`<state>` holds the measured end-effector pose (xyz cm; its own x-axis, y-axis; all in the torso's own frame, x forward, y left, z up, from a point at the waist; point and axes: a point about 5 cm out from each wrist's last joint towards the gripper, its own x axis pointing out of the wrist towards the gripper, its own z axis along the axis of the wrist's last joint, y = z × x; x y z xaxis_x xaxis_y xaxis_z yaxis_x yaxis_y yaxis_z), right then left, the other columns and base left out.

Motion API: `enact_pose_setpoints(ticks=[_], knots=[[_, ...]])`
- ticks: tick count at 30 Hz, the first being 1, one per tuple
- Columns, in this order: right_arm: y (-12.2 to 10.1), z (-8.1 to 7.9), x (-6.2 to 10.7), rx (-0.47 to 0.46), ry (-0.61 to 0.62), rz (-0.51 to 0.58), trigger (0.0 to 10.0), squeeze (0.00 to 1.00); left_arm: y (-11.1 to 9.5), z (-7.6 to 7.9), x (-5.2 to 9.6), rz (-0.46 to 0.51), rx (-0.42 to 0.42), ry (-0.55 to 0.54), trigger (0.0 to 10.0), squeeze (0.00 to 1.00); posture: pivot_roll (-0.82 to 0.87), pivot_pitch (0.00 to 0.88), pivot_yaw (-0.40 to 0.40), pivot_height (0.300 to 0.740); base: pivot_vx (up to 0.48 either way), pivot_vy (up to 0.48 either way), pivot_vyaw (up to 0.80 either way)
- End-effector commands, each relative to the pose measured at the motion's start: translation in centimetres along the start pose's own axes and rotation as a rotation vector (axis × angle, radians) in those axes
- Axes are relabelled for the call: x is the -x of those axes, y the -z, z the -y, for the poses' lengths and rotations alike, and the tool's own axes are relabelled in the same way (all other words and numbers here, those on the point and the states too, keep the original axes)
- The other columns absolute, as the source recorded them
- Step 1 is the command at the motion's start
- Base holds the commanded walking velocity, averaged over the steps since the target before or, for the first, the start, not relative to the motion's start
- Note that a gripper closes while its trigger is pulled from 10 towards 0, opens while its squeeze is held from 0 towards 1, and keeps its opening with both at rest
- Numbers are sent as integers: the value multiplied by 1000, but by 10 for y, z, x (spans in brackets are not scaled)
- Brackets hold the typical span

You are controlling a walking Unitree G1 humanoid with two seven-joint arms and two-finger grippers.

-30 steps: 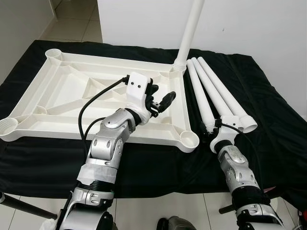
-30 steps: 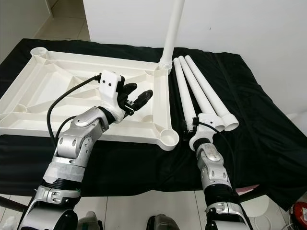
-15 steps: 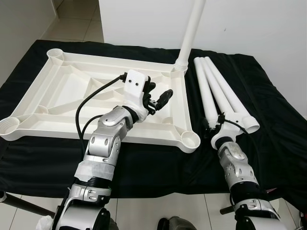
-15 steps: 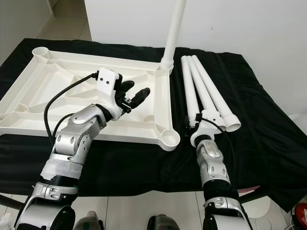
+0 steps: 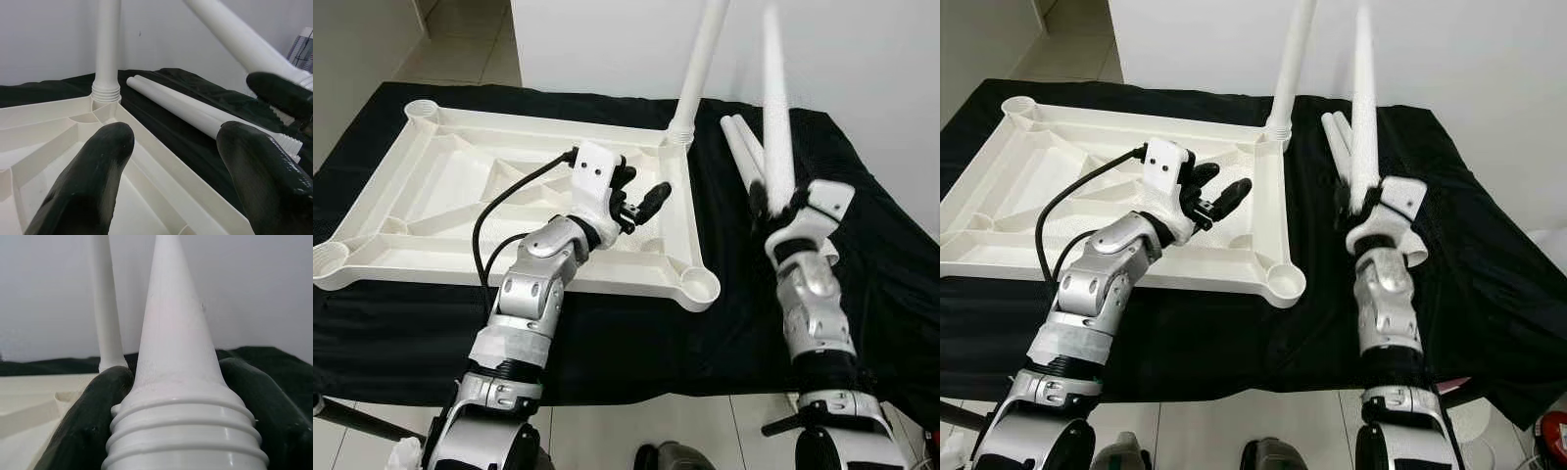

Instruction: Building children table

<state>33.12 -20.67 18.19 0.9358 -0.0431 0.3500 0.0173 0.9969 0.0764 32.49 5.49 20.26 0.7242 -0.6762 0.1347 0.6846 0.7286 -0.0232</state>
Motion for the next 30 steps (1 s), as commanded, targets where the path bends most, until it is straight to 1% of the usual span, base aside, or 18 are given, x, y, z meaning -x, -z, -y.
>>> enact_pose_setpoints(ticks=[1, 4, 5, 6, 7, 8, 9, 11, 12, 13, 16, 17, 20, 24, 27, 28, 29, 30], knots=[[-17, -2, -3, -3, -16, 105, 10000, 0, -2, -1, -3, 5, 10, 0, 10000, 0, 68, 0, -47, 740, 0, 0, 0], [-24, -4, -4, -2, -19, 148, 10000, 0, -3, -2, -3, 5, 24, 6, 10000, 0, 68, 0, -47, 740, 0, 0, 0], [-29, -4, -6, -11, -13, 176, 10000, 0, -4, -4, -2, 7, 24, 8, 10000, 314, 67, 0, -47, 740, 0, 0, 0], [-29, -4, -6, -11, -13, 176, 10000, 0, -4, -4, -2, 7, 24, 8, 10000, 314, 67, 0, -47, 740, 0, 0, 0], [-33, -4, -7, 9, -13, 203, 10000, 0, -6, -7, -1, 21, 67, 10, 10000, 1000, 63, 0, -44, 740, 0, 0, 0], [-33, -4, -7, 9, -13, 203, 10000, 0, -6, -7, -1, 21, 67, 10, 10000, 1000, 63, 0, -44, 740, 0, 0, 0], [-41, -2, -12, 20, -14, 239, 10000, 0, -11, -12, 0, 53, 112, 11, 10000, 1000, 61, 0, -43, 740, 0, 0, 0], [-45, -1, -14, 20, -15, 254, 10000, 0, -12, -13, 0, 58, 117, 12, 10000, 1000, 61, 0, -43, 740, 0, 0, 0], [-50, 0, -16, 18, -19, 274, 10000, 0, -13, -14, 1, 56, 107, 11, 10000, 1000, 60, 0, -43, 740, 0, 0, 0], [-56, -1, -19, 15, -33, 300, 10000, 0, -14, -18, 0, 42, 65, -14, 10000, 1000, 60, 0, -42, 740, 0, 0, 0], [-59, -2, -21, 20, -41, 316, 10000, 0, -15, -21, 0, 36, 50, -27, 10000, 1000, 60, 0, -42, 740, 0, 0, 0], [-61, -2, -23, 23, -45, 325, 10000, 0, -15, -23, 0, 33, 42, -35, 10000, 0, 57, 0, -41, 740, 0, 0, 0], [-59, -8, -24, 55, -73, 329, 10000, 0, -18, -25, 0, 40, 48, -31, 10000, 0, 61, 0, -42, 740, 0, 0, 0], [-57, -17, -23, 59, -108, 335, 10000, 0, -24, -27, 1, 54, 64, -13, 10000, 0, 64, 0, -42, 740, 0, 0, 0], [-58, -27, -22, 68, -165, 352, 10000, 0, -34, -26, 2, 92, 149, 35, 10000, 0, 64, 0, -40, 740, 0, 0, 0], [-60, -30, -21, 48, -200, 358, 10000, 0, -39, -28, 1, 110, 186, 37, 10000, 0, 65, 0, -40, 740, 0, 0, 0], [-60, -30, -21, 48, -200, 358, 10000, 0, -39, -28, 1, 110, 186, 37, 10000, 0, 65, 0, -40, 740, 0, 0, 0], [-62, -33, -21, 40, -249, 369, 10000, 0, -46, -33, 0, 134, 263, 38, 10000, 0, 65, 0, -39, 740, 0, 0, 0]])
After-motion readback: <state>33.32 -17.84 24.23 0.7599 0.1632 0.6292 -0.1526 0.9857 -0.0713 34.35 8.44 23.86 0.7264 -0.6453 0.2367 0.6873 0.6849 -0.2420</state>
